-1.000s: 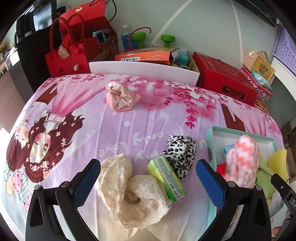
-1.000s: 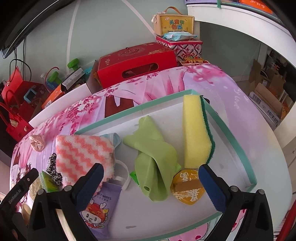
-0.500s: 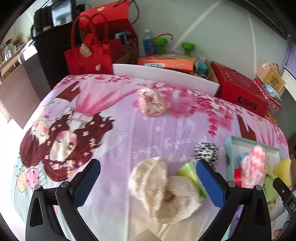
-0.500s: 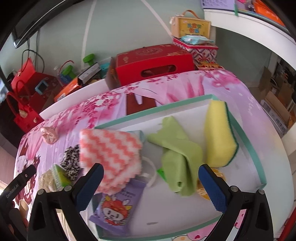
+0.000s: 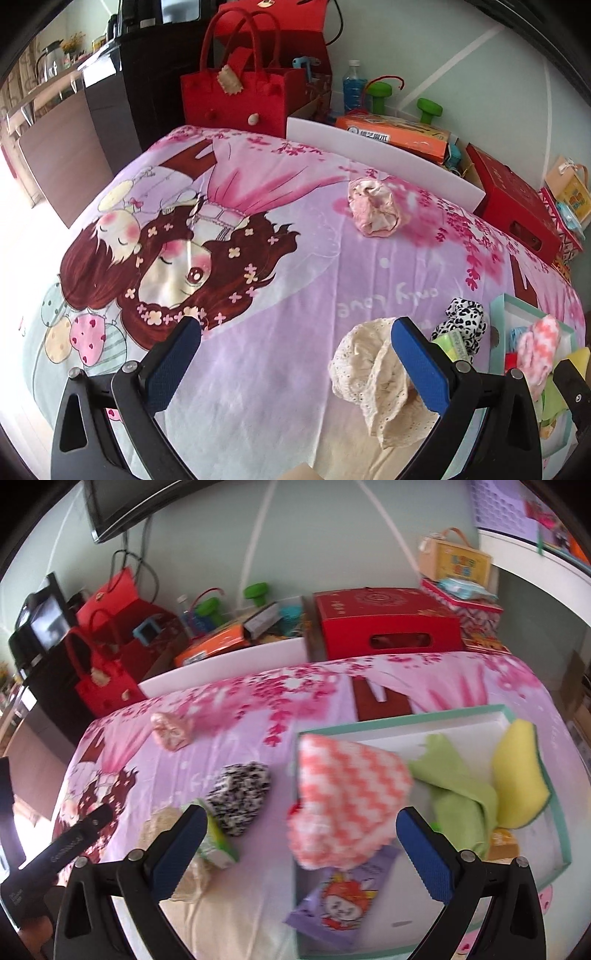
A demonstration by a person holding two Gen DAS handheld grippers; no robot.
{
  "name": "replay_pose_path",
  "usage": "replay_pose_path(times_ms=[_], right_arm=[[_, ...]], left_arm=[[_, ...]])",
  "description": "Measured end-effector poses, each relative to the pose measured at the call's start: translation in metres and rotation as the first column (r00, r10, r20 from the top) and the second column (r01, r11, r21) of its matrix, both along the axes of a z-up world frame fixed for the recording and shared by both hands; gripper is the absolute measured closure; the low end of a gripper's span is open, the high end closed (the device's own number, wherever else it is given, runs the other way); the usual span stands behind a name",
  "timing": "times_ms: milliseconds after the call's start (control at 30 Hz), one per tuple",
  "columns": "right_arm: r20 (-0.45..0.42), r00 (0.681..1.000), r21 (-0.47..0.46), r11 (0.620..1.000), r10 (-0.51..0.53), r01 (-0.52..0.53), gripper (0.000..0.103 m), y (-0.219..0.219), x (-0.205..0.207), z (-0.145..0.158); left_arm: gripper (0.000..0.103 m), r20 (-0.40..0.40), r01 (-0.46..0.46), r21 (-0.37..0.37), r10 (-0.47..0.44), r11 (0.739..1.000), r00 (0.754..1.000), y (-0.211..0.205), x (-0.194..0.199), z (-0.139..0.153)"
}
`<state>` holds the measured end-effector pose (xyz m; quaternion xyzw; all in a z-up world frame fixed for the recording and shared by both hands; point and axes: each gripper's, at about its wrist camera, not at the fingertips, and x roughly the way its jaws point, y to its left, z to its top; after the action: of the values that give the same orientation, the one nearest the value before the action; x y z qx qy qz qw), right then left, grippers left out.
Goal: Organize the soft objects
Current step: 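Move the left tool to the beige lace fabric while the right tool approaches the green tissue pack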
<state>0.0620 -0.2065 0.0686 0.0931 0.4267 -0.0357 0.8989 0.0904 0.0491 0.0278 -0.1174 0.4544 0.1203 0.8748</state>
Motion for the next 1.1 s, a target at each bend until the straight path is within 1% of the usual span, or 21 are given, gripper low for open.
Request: replay_pose_path(times_ms=[200, 367, 533, 700, 833, 967, 1000, 1033, 1067, 1100], right_arm=[[0.021, 0.997, 0.016, 0.997, 0.076, -0.077, 0.000, 0.028, 0.002, 0.000], [0.012, 0.995, 0.005, 0.996, 0.094, -0.094, 0.000, 0.037, 0.005, -0.005], [0.012, 0.993, 0.017, 0.993, 0.116, -0.116, 0.000, 0.040, 0.008, -0.010], [0.045, 0.986, 0.028, 0.987, 0.158, -0.160, 0.000, 0.048, 0.010, -0.014], [0.066, 0.980, 0.031, 0.981, 0.187, -0.190, 0.001, 0.053, 0.010, -0.014], [0.084, 0.973, 0.022, 0.976, 0.213, -0.216, 0.003, 0.058, 0.011, -0.015], [0.085, 0.973, 0.022, 0.976, 0.216, -0.219, 0.005, 0.060, 0.012, -0.016], [0.086, 0.972, 0.027, 0.974, 0.221, -0.224, 0.008, 0.060, 0.012, -0.017], [0.087, 0.971, 0.040, 0.973, 0.222, -0.226, 0.008, 0.060, 0.013, -0.018], [0.087, 0.971, 0.047, 0.973, 0.222, -0.227, 0.008, 0.060, 0.014, -0.020]], left_arm=[[0.000, 0.008, 0.028, -0.058, -0.028, 0.998, 1.000, 0.002, 0.000, -0.002], [0.000, -0.030, 0.063, -0.100, -0.066, 0.993, 0.997, -0.004, 0.005, -0.012], [0.001, -0.088, 0.096, -0.060, -0.101, 0.994, 0.991, -0.016, 0.010, -0.026], [0.001, -0.127, 0.121, -0.088, -0.131, 0.989, 0.983, -0.021, 0.014, -0.038], [0.001, -0.160, 0.136, -0.059, -0.144, 0.989, 0.977, -0.028, 0.016, -0.045], [0.001, -0.177, 0.153, -0.058, -0.161, 0.987, 0.971, -0.034, 0.017, -0.050], [0.002, -0.179, 0.159, -0.059, -0.167, 0.986, 0.970, -0.035, 0.017, -0.051], [0.006, -0.179, 0.164, -0.061, -0.173, 0.984, 0.969, -0.036, 0.017, -0.051], [0.012, -0.179, 0.170, -0.066, -0.179, 0.983, 0.967, -0.037, 0.017, -0.051], [0.016, -0.180, 0.178, -0.077, -0.190, 0.981, 0.965, -0.039, 0.017, -0.052]])
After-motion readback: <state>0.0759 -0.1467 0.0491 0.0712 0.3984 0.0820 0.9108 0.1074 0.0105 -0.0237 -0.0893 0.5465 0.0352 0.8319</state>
